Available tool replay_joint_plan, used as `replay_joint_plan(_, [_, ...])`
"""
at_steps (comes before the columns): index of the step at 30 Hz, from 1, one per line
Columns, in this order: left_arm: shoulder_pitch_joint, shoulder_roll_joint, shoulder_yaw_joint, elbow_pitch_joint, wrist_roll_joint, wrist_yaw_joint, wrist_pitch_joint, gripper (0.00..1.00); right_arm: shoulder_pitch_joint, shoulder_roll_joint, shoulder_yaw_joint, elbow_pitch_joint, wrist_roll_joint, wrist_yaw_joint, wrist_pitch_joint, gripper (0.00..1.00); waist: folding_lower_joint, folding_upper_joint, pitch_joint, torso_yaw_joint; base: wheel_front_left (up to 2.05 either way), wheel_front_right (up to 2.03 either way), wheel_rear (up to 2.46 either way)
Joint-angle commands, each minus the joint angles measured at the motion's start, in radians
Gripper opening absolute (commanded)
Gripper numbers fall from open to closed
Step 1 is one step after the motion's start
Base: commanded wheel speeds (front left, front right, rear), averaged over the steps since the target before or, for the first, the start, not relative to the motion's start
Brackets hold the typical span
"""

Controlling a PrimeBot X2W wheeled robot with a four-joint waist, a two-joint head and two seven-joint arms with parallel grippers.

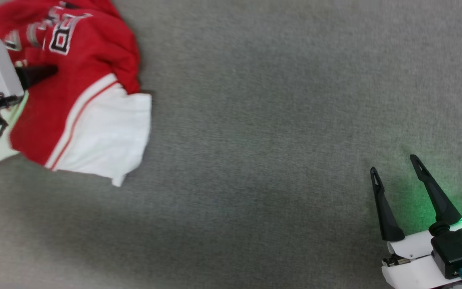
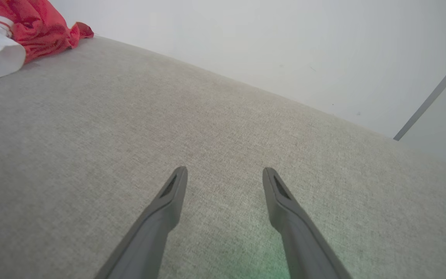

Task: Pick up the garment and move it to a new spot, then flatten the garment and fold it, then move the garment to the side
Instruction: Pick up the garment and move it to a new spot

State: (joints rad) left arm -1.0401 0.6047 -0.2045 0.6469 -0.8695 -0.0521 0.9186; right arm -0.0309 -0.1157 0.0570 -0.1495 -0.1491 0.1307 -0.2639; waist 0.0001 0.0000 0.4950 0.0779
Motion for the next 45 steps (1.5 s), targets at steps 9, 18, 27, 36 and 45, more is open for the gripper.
replay_joint_plan(9, [-0.012, -0.067, -0.054, 0.15, 0.019, 0.084, 0.076, 1.0, -0.029, -0.002, 0.009, -0.016, 0.008, 0.0, -0.001, 1.0, -0.0001, 0.0, 0.109, -0.073, 0.0, 0.0, 0.0])
replay_joint_plan(18, [-0.038, -0.106, -0.053, 0.214, 0.013, 0.091, 0.037, 0.0, -0.035, 0.014, 0.009, 0.006, 0.007, 0.0, -0.001, 1.0, -0.0001, 0.0, 0.075, -0.078, 0.0, 0.0, 0.0])
replay_joint_plan(27, [-0.138, -0.032, -0.048, 0.16, 0.062, 0.032, -0.108, 0.0, -0.018, 0.029, 0.032, 0.058, 0.023, 0.0, -0.001, 1.0, -0.0001, 0.0, -0.076, -0.052, 0.0, 0.0, 0.0])
replay_joint_plan(36, [-0.189, -0.047, -0.096, 0.134, 0.122, -0.01, -0.214, 0.0, 0.015, 0.048, 0.046, 0.115, 0.034, 0.0, -0.001, 1.0, -0.0001, 0.0, -0.259, -0.008, 0.0, 0.0, 0.0])
replay_joint_plan(45, [-0.271, -0.085, -0.145, 0.106, 0.168, -0.017, -0.249, 0.0, 0.047, 0.061, 0.066, 0.148, 0.044, 0.0, -0.001, 1.0, -0.0001, 0.0, -0.383, 0.014, 0.0, 0.0, 0.0])
